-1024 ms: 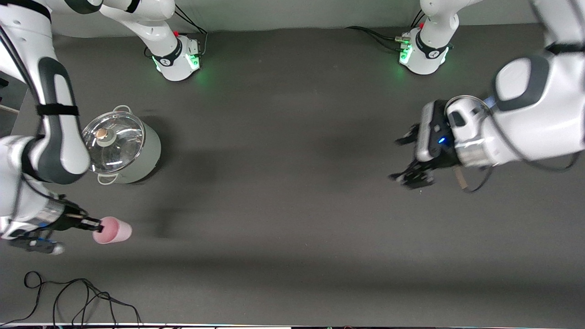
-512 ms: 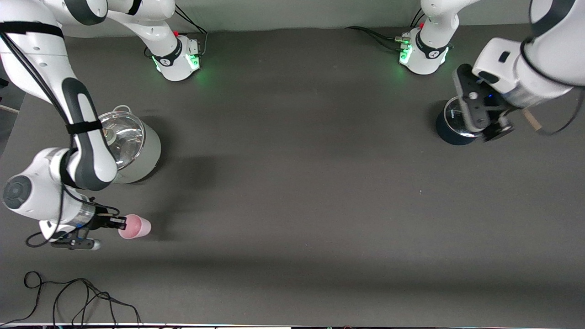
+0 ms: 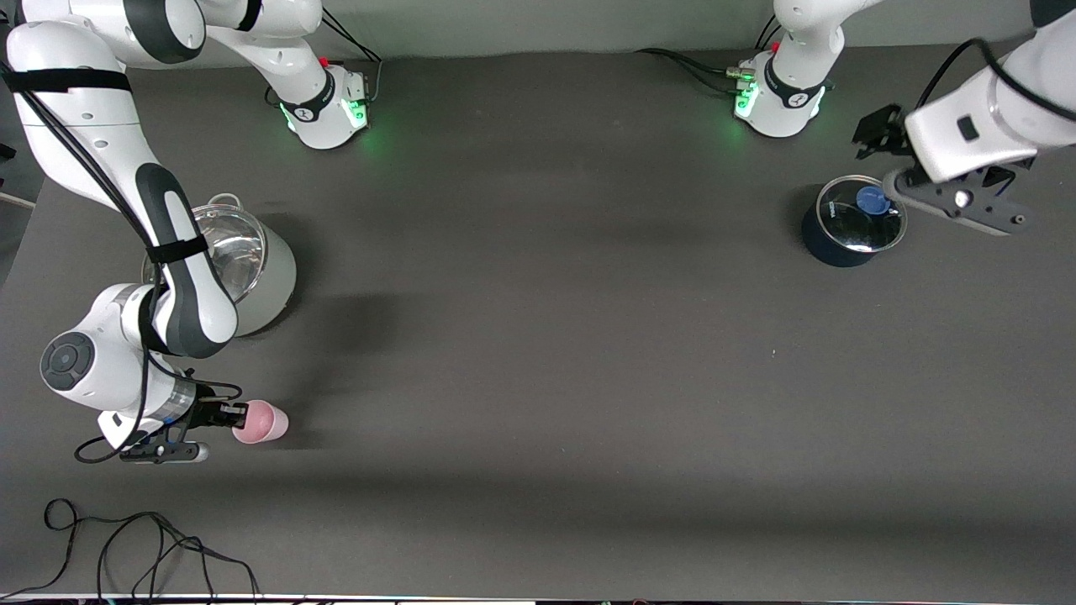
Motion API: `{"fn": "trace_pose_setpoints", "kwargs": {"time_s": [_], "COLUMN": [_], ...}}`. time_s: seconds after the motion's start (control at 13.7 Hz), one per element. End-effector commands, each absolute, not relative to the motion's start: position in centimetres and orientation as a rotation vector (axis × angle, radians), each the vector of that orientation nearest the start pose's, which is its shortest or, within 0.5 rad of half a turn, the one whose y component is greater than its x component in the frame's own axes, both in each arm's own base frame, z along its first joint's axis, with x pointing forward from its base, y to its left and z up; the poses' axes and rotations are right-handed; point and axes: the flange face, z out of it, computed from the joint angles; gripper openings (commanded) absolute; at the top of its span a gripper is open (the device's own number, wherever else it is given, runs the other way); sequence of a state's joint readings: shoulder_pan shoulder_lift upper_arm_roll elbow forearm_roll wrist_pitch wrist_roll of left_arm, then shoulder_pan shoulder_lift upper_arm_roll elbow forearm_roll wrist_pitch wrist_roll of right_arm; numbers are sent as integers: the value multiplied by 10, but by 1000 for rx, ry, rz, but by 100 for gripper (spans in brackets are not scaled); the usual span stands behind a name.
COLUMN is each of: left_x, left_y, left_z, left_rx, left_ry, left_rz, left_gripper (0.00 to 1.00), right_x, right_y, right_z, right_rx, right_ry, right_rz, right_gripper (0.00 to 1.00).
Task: Transfer pink cup from left to right arm
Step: 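Lower the cup with the right gripper while the left gripper withdraws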
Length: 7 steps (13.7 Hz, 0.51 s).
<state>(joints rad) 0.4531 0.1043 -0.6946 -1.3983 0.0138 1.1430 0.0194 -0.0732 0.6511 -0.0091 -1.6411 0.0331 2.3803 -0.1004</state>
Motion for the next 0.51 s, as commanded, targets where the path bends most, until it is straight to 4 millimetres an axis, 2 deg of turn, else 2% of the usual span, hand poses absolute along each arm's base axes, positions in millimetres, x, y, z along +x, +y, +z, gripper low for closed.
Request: {"fn": "trace_pose_setpoints", "kwargs": {"time_s": [0.0,0.15,0.37,0.44], "left_x": [534,540,547,546], "left_y": [-104,-100,-90,-87], "left_z": [635,624,604,608], "left_rx": [-3155,-3150,-3119,-3109], "left_ry": [176,121,116,111], "left_rz": [469,505,600,593], "left_gripper": [100,100,100,100], "right_x": [696,695,684,680], "right_y": [-61,-63,-62,-64], "right_z": [251,260,295,313], "right_rx": [-3139,-3140,-3137,-3142], "right_ry": [-30,-26,-32,-60], "right_rz": [-169,-169,-50,-20], "right_gripper": [100,100,100,100]}}
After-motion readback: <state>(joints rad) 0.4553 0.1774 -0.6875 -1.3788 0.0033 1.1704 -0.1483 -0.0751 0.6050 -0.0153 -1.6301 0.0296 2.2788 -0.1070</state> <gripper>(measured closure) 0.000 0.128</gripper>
